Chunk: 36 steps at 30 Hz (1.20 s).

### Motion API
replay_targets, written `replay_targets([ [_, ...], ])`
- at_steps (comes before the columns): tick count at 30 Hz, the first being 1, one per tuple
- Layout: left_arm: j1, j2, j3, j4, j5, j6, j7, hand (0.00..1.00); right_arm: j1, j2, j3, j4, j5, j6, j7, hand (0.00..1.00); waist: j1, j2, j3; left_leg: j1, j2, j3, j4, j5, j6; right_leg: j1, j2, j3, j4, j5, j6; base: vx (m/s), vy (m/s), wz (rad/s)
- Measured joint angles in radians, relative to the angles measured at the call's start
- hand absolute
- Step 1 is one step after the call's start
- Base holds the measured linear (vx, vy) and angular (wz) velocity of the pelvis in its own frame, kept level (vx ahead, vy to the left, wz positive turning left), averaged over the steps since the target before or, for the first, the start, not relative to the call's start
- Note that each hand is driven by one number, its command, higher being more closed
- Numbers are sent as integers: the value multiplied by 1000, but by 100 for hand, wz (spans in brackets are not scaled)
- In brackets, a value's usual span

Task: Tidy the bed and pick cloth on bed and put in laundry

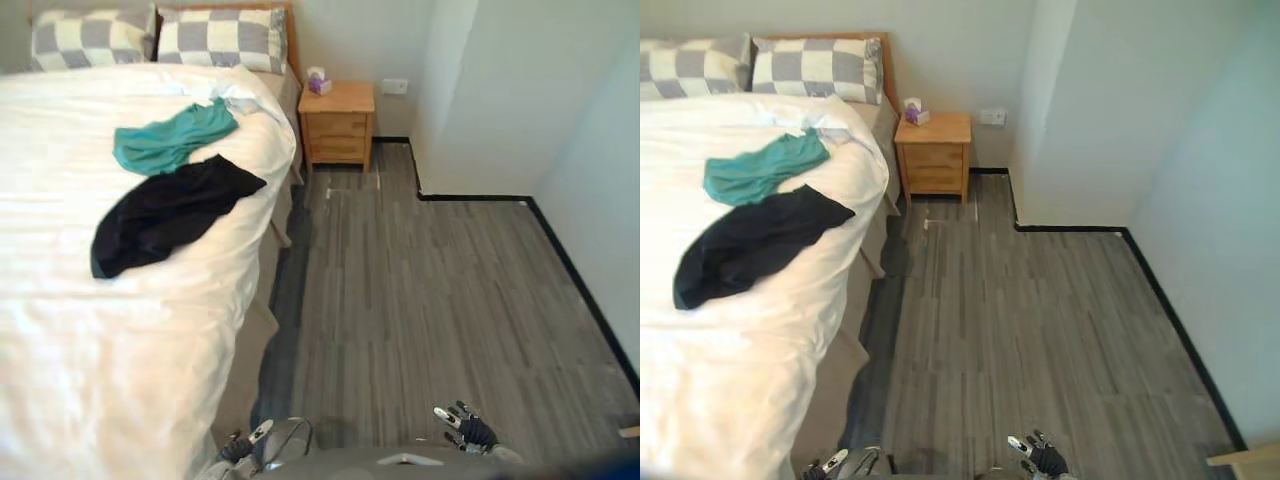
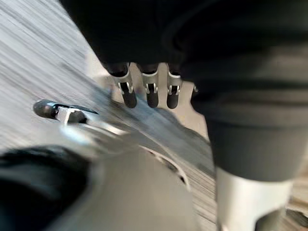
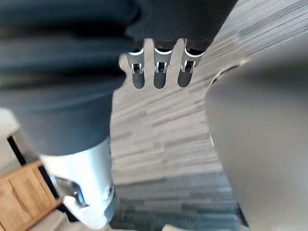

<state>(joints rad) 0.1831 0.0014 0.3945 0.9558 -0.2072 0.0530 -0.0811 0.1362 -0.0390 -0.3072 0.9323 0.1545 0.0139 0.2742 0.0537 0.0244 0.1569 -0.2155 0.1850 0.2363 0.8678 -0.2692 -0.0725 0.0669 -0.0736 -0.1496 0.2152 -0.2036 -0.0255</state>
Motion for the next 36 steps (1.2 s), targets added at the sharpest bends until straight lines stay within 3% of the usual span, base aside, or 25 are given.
replay_targets([
  [3, 5, -6, 4, -5, 2, -4, 1, 0, -7, 1, -1, 5, -6, -1, 13, 0, 9, -2, 5, -13, -37, 59, -191, -9, 9, 27, -26, 36, -6, -21, 21, 245, 117, -41],
  [6, 6, -10, 6, -4, 7, -19, 2, 0, -1, 0, -3, 5, -22, -2, 28, 0, 8, 2, 7, -9, -48, 117, -440, 71, 15, 84, -49, 52, -10, -78, 77, 396, 279, -25],
  [7, 7, -8, 13, -5, 10, -22, 1, 0, 4, 4, -2, 6, -27, -2, 28, 0, 12, -7, 6, 6, -48, 145, -435, 123, 73, 114, -69, 54, -11, -105, 96, 414, 310, -15],
  [8, 12, -3, 17, -6, 15, -23, 1, 0, 7, 5, -2, 7, -40, -2, 29, 0, 19, -6, 5, 12, -59, 164, -425, 97, 104, 128, -86, 53, -19, -112, 101, 494, 304, -28],
  [9, 16, 2, 16, -11, 34, -29, 1, 0, 9, 16, -3, 7, -65, 0, 30, 0, 24, -13, -3, 11, -65, 190, -396, 45, 117, 139, -105, 35, -3, -105, 108, 428, 225, -31],
  [11, 9, 6, 13, -10, 43, -32, 0, 0, -5, 42, -11, 1, -90, 2, 31, 0, 44, -16, -5, 30, -75, 221, -390, 0, 133, 136, -122, 27, 72, -82, 114, 565, 243, -44],
  [13, 6, 18, -5, -2, 44, -34, -1, 0, -14, 60, -65, 7, -99, 16, 26, 0, 48, -28, -14, 66, -102, 233, -396, -3, 181, 165, -120, 21, 161, -54, 136, 523, 186, -19],
  [14, 8, 33, -20, 5, 44, -29, -9, 0, -14, 69, -105, 23, -99, 20, 23, 0, 44, -45, -24, 86, -132, 237, -399, -15, 210, 188, -127, 4, 226, -26, 152, 399, 124, 7],
  [15, 3, 46, -40, 14, 50, -16, -19, 0, -22, 62, -140, 51, -99, 32, 15, 0, 44, -52, -30, 107, -166, 224, -407, -49, 215, 168, -161, -24, 299, -2, 179, 381, 124, 11],
  [16, -2, 51, -43, 21, 70, -14, -27, 0, -31, 60, -158, 63, -98, 37, 8, 0, 43, -52, -29, 120, -177, 215, -414, -61, 211, 139, -175, -21, 377, 20, 194, 361, 134, 21],
  [17, -7, 64, -63, 38, 90, -11, -34, 0, -50, 58, -183, 66, -88, 33, -2, 0, 34, -53, -25, 161, -199, 196, -445, -73, 203, 42, -211, -11, 595, 106, 213, 336, 108, 47],
  [18, -4, 75, -81, 55, 119, -11, -34, 0, -60, 46, -193, 65, -78, 34, -5, 0, 10, -54, -22, 221, -204, 185, -481, -66, 201, -42, -237, -16, 795, 106, 205, 399, 75, 50],
  [19, 2, 76, -83, 60, 131, -11, -32, 0, -60, 35, -186, 61, -78, 34, -5, 0, 6, -53, -20, 255, -203, 184, -501, -57, 203, -78, -245, -23, 865, 97, 189, 394, 13, 43],
  [21, 14, 80, -114, 55, 159, -11, -20, 0, -57, 21, -163, 28, -54, 34, -4, 0, 3, -36, -13, 375, -183, 161, -581, -47, 188, -207, -240, -45, 943, 51, 116, 342, -55, 34],
  [23, -12, 92, -155, 40, 158, -12, -20, 0, -60, 23, -161, 4, -16, 23, -3, 0, -13, -38, -12, 435, -162, 132, -642, -66, 153, -323, -231, -85, 864, 18, 107, 303, -141, 40],
  [27, -109, 81, -184, 42, 159, -18, -22, 0, -61, 10, -158, 5, 73, 13, -5, 0, -55, -38, -1, 533, -105, 74, -697, -60, 97, -404, -180, -176, 446, 29, 80, 356, -257, 51],
  [28, -128, 68, -196, 45, 160, -23, -22, 0, -58, 16, -155, 6, 100, 13, -5, 0, -66, -42, 3, 565, -96, 57, -707, -73, 72, -407, -158, -173, 268, 82, 83, 534, -389, 46],
  [29, -136, 51, -196, 53, 161, -27, -21, 0, -59, 23, -156, 9, 119, 11, -5, 0, -75, -46, 12, 604, -89, 37, -716, -91, 42, -385, -130, -159, 199, 193, 2, 570, -375, 30],
  [30, -147, 25, -202, 63, 162, -27, -22, 0, -63, 17, -160, 6, 119, 8, -14, 0, -74, -16, 22, 622, -67, 27, -725, -90, 41, -379, -106, -168, 229, 165, 6, 654, -393, 7],
  [31, -153, 2, -216, 63, 173, -37, -24, 0, -71, 9, -167, 5, 120, 0, -17, 0, -68, 11, 29, 629, -55, 14, -723, -52, 33, -400, -105, -164, 309, 90, -5, 506, -299, -11],
  [32, -152, -4, -217, 64, 190, -39, -21, 0, -78, 11, -177, 2, 120, -1, -17, 0, -77, 0, 41, 644, -53, -2, -717, -27, 23, -413, -110, -162, 378, 24, -7, 581, -374, -9],
  [34, -134, -3, -215, 66, 200, -40, 2, 0, -84, 22, -177, 7, 118, 2, -31, 0, -92, 15, 34, 645, -4, -26, -613, 20, 1, -391, -78, -169, 456, -97, -19, 498, -335, -13],
  [35, -128, -2, -215, 65, 200, -41, 6, 0, -84, 22, -177, 7, 117, 6, -35, 0, -93, 17, 34, 623, 13, -42, -545, 40, -16, -376, -63, -170, 453, -114, -22, 491, -322, -23],
  [36, -124, 5, -211, 59, 198, -49, 13, 0, -83, 29, -172, 10, 114, 14, -36, 0, -92, 22, 36, 539, 46, -97, -351, 115, -55, -334, -32, -174, 429, -137, -29, 382, -250, -19],
])
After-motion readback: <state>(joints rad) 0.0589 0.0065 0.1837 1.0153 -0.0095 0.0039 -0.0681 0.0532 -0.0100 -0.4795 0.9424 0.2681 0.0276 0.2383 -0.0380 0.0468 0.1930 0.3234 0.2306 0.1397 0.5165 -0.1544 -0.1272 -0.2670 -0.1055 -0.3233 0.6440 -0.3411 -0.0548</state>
